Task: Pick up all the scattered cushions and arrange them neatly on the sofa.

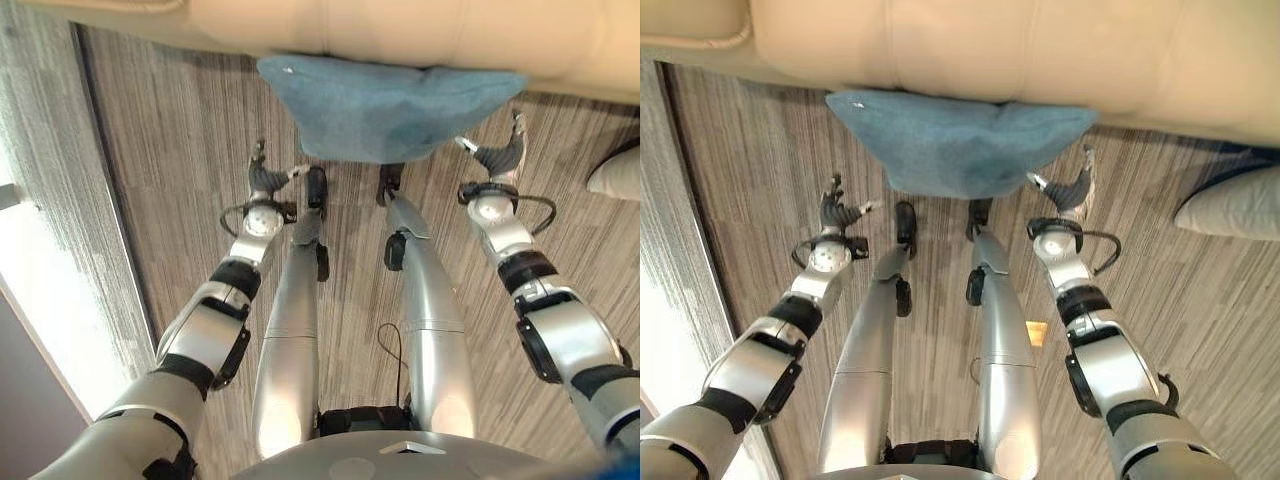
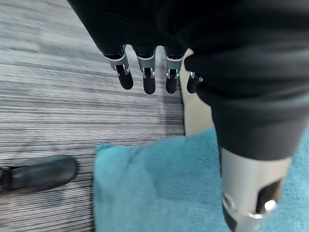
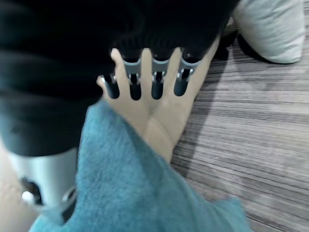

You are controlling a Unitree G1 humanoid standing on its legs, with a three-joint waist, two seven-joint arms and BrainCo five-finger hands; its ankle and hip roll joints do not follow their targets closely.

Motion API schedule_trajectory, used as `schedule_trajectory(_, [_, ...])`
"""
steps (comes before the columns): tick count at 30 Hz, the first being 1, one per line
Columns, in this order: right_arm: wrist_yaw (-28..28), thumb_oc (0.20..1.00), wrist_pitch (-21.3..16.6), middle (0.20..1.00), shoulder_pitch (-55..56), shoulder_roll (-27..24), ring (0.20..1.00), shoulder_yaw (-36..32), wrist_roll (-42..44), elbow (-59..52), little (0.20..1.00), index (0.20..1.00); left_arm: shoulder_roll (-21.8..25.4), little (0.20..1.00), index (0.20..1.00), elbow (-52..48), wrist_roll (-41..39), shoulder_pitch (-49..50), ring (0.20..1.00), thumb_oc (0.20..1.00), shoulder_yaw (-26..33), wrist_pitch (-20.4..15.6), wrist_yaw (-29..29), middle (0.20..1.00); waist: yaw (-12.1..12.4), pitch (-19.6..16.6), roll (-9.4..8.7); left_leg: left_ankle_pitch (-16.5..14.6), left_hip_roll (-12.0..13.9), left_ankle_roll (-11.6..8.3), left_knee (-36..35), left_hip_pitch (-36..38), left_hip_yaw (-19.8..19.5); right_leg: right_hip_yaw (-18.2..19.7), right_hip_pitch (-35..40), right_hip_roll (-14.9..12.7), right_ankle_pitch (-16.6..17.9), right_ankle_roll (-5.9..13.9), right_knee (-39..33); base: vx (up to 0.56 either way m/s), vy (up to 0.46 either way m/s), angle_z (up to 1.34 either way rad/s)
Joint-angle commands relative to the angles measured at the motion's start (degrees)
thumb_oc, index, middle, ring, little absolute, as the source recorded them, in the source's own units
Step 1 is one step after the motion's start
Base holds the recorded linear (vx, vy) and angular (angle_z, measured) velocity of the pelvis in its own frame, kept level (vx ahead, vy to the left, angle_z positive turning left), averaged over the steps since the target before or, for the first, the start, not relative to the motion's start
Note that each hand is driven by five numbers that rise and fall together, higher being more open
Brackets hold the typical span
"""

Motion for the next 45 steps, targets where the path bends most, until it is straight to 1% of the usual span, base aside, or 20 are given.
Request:
schedule_trajectory(1, [-4.19,1.0,-1.21,1.0,7.28,-1.04,1.0,1.32,-1.21,-1.54,1.0,1.0,-0.14,1.0,1.0,-2.57,-1.85,7.46,1.0,1.0,1.55,-2.14,2.95,1.0,-0.38,-10.31,2.15,-0.94,1.38,-1.94,-2.16,-4.99,-2.84,2.25,-1.49,-1.05,-9.75,3.61,4.92,0.0,0.0,0.0])
schedule_trajectory(7, [-4.15,1.0,-1.22,1.0,5.05,-0.9,1.0,1.07,1.29,-0.81,1.0,1.0,0.05,1.0,1.0,-3.71,-2.97,4.16,1.0,1.0,0.22,-1.68,2.74,1.0,-0.96,-10.98,2.48,-0.97,1.59,-1.74,-0.69,-11.63,-3.18,2.73,-8.38,-1.15,-9.93,3.87,7.46,0.01,-0.004,0.0])
schedule_trajectory(12, [-1.48,1.0,-2.82,1.0,2.41,-1.28,1.0,2.14,5.2,-0.37,1.0,1.0,0.99,1.0,1.0,-4.43,-3.59,0.68,1.0,1.0,-0.79,-1.28,2.26,1.0,-1.21,-11.22,2.51,-1.36,1.69,-1.53,1.16,-16.29,-2.97,3.05,-13.38,-1.29,-10.33,4.07,10.03,0.04,-0.023,0.01])
schedule_trajectory(14, [1.55,1.0,-3.61,1.0,0.01,-1.84,1.0,3.65,8.21,0.28,1.0,1.0,1.5,1.0,1.0,-5.06,-3.92,-1.72,1.0,1.0,-1.53,-1.11,1.78,1.0,-1.09,-10.94,2.45,-1.38,1.68,-1.44,1.99,-18.14,-3.01,3.14,-15.26,-1.26,-10.43,4.23,11.22,0.03,-0.014,-0.01])
schedule_trajectory(15, [1.65,1.0,-3.69,1.0,-0.18,-1.89,1.0,3.68,8.31,0.45,1.0,1.0,1.51,1.0,1.0,-5.01,-3.94,-1.84,1.0,1.0,-1.5,-1.11,1.76,1.0,-1.1,-10.93,2.46,-1.4,1.68,-1.44,2.07,-18.27,-3.0,3.16,-15.39,-1.26,-10.45,4.23,11.3,0.05,-0.025,0.01])
schedule_trajectory(16, [5.29,1.0,-4.21,1.0,-3.37,-2.47,1.0,6.48,10.53,2.08,1.0,1.0,2.07,1.0,1.0,-5.84,-3.64,-4.24,1.0,1.0,-3.02,-0.95,0.82,1.0,-0.8,-10.92,2.57,-1.61,1.5,-1.2,3.32,-20.35,-2.93,2.94,-17.42,-1.29,-10.38,4.43,12.73,0.06,-0.03,0.02])
schedule_trajectory(19, [8.39,1.0,-4.59,1.0,-7.71,-2.39,1.0,9.32,13.21,4.25,1.0,1.0,2.16,1.0,1.0,-5.56,-4.03,-7.3,1.0,1.0,-4.59,-0.87,-0.19,1.0,-0.28,-10.92,2.93,-1.74,1.43,-1.0,4.54,-21.99,-2.84,2.98,-19.18,-1.29,-10.36,4.7,13.86,0.05,-0.018,0.0])
schedule_trajectory(20, [10.39,1.0,-5.0,1.0,-10.05,-1.93,1.0,10.89,15.23,4.62,1.0,1.0,1.9,1.0,1.0,-5.37,-4.51,-8.72,1.0,1.0,-5.29,-0.84,-0.78,1.0,0.04,-10.91,3.15,-1.7,1.49,-0.97,4.87,-22.55,-2.72,2.88,-19.79,-1.38,-10.33,4.73,14.18,0.03,0.002,0.01])
schedule_trajectory(21, [10.46,1.0,-5.05,1.0,-10.21,-1.96,1.0,10.94,15.31,4.75,1.0,1.0,1.91,1.0,1.0,-5.31,-4.53,-8.82,1.0,1.0,-5.25,-0.86,-0.81,1.0,0.01,-10.88,3.18,-1.71,1.49,-0.97,4.93,-22.64,-2.73,2.87,-19.87,-1.39,-10.35,4.73,14.23,0.04,-0.003,0.02])
schedule_trajectory(22, [12.68,1.0,-5.36,1.0,-12.43,-1.62,1.0,12.93,17.07,4.04,1.0,1.0,1.59,1.0,1.0,-5.47,-5.35,-10.5,1.0,1.0,-5.99,-1.05,-1.46,1.0,0.35,-11.1,3.25,-1.71,1.63,-0.94,5.1,-23.05,-2.67,2.65,-20.38,-1.42,-10.31,4.84,14.63,0.0,0.0,0.0])
schedule_trajectory(25, [15.07,1.0,-6.02,1.0,-14.57,-0.97,1.0,15.78,18.02,2.26,1.0,1.0,0.96,1.0,1.0,-6.8,-7.0,-11.83,1.0,1.0,-6.73,-1.72,-2.39,1.0,0.78,-11.51,3.24,-1.73,1.52,-0.88,5.69,-23.29,-2.67,2.25,-20.73,-1.12,-10.35,4.95,15.54,0.02,-0.019,0.0])
schedule_trajectory(26, [16.11,0.2,-7.25,0.2,-16.16,-0.03,0.2,16.82,18.76,0.06,0.2,0.2,-0.22,0.492,0.492,-8.6,-9.33,-12.82,0.492,0.492,-6.65,-2.75,-2.8,0.492,0.84,-12.3,3.14,-1.78,1.53,-1.0,6.02,-23.37,-2.8,1.79,-20.54,-0.94,-10.4,4.92,15.62,0.02,-0.038,0.02])
schedule_trajectory(27, [16.46,0.2,-7.52,0.2,-16.35,0.24,0.2,16.93,18.96,-0.61,0.2,0.2,-0.8,0.2,0.2,-9.23,-10.42,-12.92,0.2,0.2,-6.58,-3.18,-3.0,0.2,0.8,-12.63,3.11,-1.75,1.46,-1.08,6.04,-23.23,-2.89,1.62,-20.32,-0.9,-10.44,4.83,15.48,0.02,-0.046,0.02])
schedule_trajectory(32, [16.55,0.2,-9.05,0.2,-14.73,0.9,0.2,15.76,17.99,-3.93,0.2,0.2,-2.08,0.2,0.2,-12.44,-11.92,-11.32,0.2,0.2,-5.84,-4.38,-4.35,0.2,0.71,-14.86,3.12,-1.32,1.31,-1.61,4.57,-21.13,-3.42,0.66,-18.13,-0.53,-10.63,4.68,14.59,0.0,-0.011,0.04])
schedule_trajectory(37, [15.46,0.2,-9.61,0.2,-8.68,0.95,0.2,12.24,15.11,-8.45,0.2,0.2,-2.48,0.2,0.2,-15.92,-11.59,-5.96,0.2,0.2,-3.92,-5.2,-4.88,0.2,0.61,-16.88,2.85,-0.82,1.54,-2.17,0.13,-14.7,-4.04,-0.11,-12.38,-0.27,-10.71,4.74,11.83,-0.01,-0.006,0.05])
schedule_trajectory(39, [14.29,0.2,-9.35,0.2,-5.33,1.09,0.2,10.74,12.37,-11.43,0.2,0.2,-3.15,0.2,0.2,-18.68,-12.07,-3.16,0.2,0.2,-2.85,-5.66,-4.98,0.2,0.58,-17.02,2.65,-0.52,1.62,-2.46,-2.13,-10.78,-4.43,-0.34,-8.68,-0.35,-10.63,4.79,10.14,-0.02,-0.027,0.02])
schedule_trajectory(40, [13.43,0.2,-9.2,0.2,-1.23,0.86,0.2,9.21,9.69,-14.71,0.2,0.2,-3.65,0.2,0.2,-21.96,-11.77,0.21,0.2,0.2,-2.23,-6.16,-5.43,0.2,0.65,-16.99,2.48,-0.46,1.31,-2.6,-4.45,-6.11,-4.9,-0.57,-4.68,-0.46,-10.68,4.79,8.4,0.0,0.0,0.0])
schedule_trajectory(41, [13.37,0.2,-9.11,0.2,-0.91,0.87,0.2,9.16,9.58,-14.95,0.2,0.2,-3.68,0.2,0.2,-22.14,-11.71,0.48,0.2,0.2,-2.3,-6.11,-5.38,0.2,0.68,-16.78,2.47,-0.37,1.32,-2.61,-4.74,-5.54,-4.92,-0.61,-4.14,-0.43,-10.63,4.79,8.18,-0.03,-0.028,0.05])
schedule_trajectory(42, [12.75,0.2,-8.98,0.2,2.65,0.62,0.2,7.29,7.1,-17.69,0.2,0.2,-4.0,0.2,0.2,-24.95,-10.21,3.91,0.2,0.2,-2.21,-6.16,-5.63,0.2,0.81,-16.66,2.33,-0.33,0.95,-2.78,-6.78,-1.06,-5.01,-0.75,-0.12,-0.73,-10.68,4.79,6.45,-0.03,-0.023,0.07])
schedule_trajectory(45, [12.96,0.2,-9.38,0.2,8.18,0.17,0.2,5.64,3.57,-22.9,0.2,0.2,-3.88,0.2,0.2,-29.49,-7.35,8.63,0.2,0.2,-2.14,-6.41,-6.19,0.2,1.07,-16.81,2.17,-0.21,0.67,-3.12,-9.93,6.07,-5.18,-1.22,6.23,-0.95,-10.7,4.74,3.26,-0.01,-0.027,0.13])
